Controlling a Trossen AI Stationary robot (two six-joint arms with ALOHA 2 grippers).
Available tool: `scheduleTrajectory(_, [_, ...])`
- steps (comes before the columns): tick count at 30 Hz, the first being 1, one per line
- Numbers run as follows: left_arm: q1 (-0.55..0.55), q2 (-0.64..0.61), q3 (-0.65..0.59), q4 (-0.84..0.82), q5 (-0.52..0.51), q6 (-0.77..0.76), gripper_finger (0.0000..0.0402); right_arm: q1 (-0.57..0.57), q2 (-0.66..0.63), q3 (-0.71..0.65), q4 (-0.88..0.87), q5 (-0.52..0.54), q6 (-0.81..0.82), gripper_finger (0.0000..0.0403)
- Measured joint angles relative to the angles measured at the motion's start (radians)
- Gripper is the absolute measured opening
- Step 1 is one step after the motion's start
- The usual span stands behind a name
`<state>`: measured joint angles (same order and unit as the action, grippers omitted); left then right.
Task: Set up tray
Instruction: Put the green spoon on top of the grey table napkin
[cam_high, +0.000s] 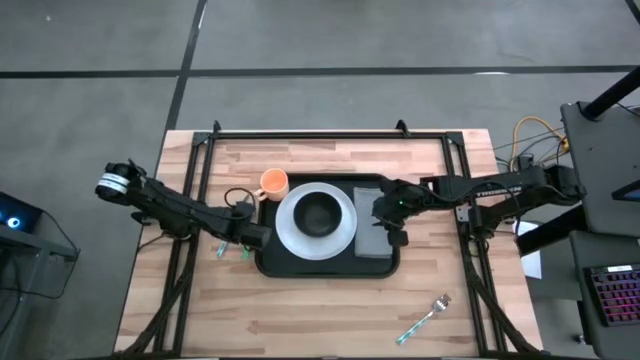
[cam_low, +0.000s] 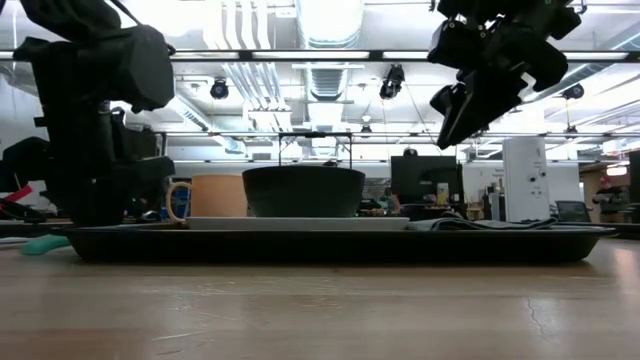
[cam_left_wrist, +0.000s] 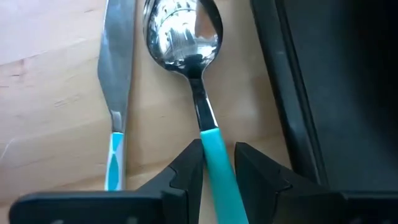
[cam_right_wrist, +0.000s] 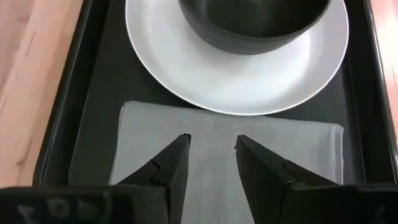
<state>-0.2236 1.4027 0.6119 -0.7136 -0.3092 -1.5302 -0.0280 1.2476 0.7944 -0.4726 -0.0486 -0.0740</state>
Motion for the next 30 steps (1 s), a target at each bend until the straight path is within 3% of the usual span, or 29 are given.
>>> scheduleTrajectory(13, [-0.101,0.003,0.056,-0.056,0.093,-0.085,0.0075,0.005,-0.002,0.0,-0.04,0.0,0.007,0.0113])
scheduleTrajectory(21, [-0.16,0.003,0.058,-0.057,0.198,-0.131,0.0132,0.016,-0.002,0.0,-0.042,0.0,-0.003,0.0096])
scheduleTrajectory(30, [-0.209,0.028,0.091,-0.051,0.212,-0.198,0.0167,0.016,-0.002,-0.001,-0.038,0.005,-0.009,0.0086])
